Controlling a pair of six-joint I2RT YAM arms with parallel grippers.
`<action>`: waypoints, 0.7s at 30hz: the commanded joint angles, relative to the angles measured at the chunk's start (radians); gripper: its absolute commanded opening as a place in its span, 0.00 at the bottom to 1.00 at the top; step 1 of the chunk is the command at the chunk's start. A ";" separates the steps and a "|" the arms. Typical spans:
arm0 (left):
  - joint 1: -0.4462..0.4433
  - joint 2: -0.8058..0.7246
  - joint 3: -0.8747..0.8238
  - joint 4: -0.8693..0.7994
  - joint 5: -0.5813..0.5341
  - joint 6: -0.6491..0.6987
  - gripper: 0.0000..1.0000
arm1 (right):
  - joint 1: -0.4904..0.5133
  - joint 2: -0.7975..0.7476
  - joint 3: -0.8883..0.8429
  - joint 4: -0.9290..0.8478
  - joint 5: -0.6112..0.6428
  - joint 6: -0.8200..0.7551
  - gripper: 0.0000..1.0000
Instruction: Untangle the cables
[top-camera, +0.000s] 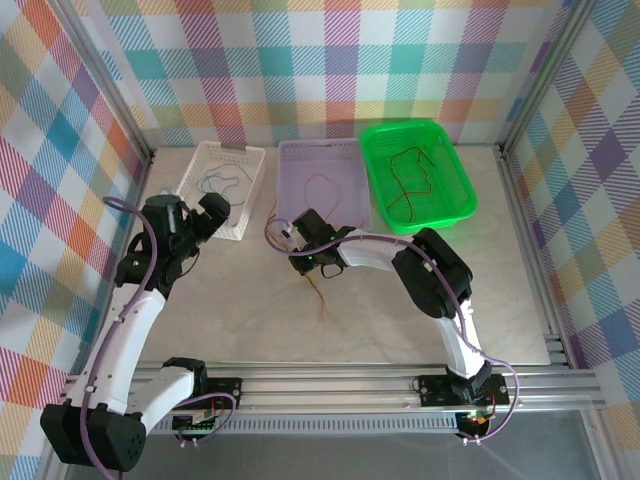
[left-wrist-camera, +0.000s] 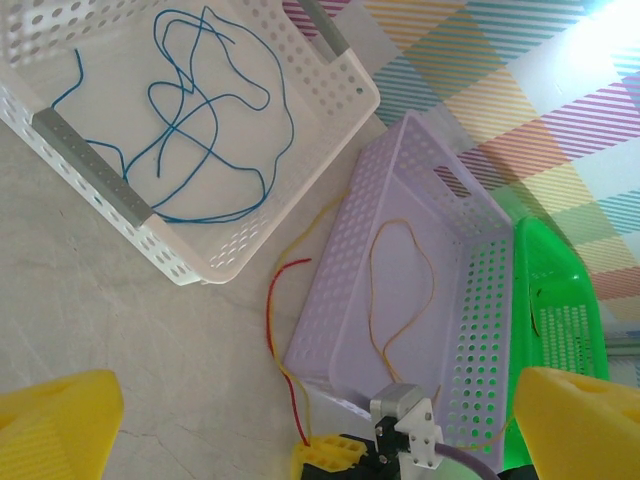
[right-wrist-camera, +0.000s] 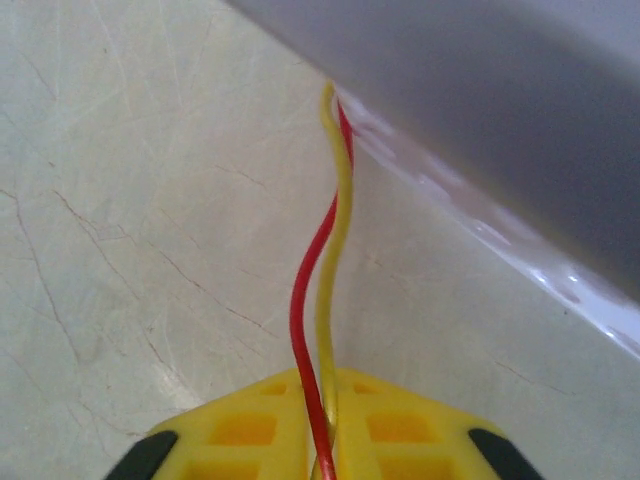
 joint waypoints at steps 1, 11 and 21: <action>-0.010 -0.018 -0.014 0.014 -0.004 -0.011 1.00 | -0.002 -0.055 -0.016 0.011 -0.052 -0.009 0.09; -0.027 -0.035 -0.039 0.017 0.025 -0.042 1.00 | 0.008 -0.238 -0.100 0.010 -0.221 -0.023 0.00; -0.126 -0.043 -0.076 0.021 0.043 -0.087 0.93 | 0.007 -0.430 -0.159 0.008 -0.416 -0.020 0.00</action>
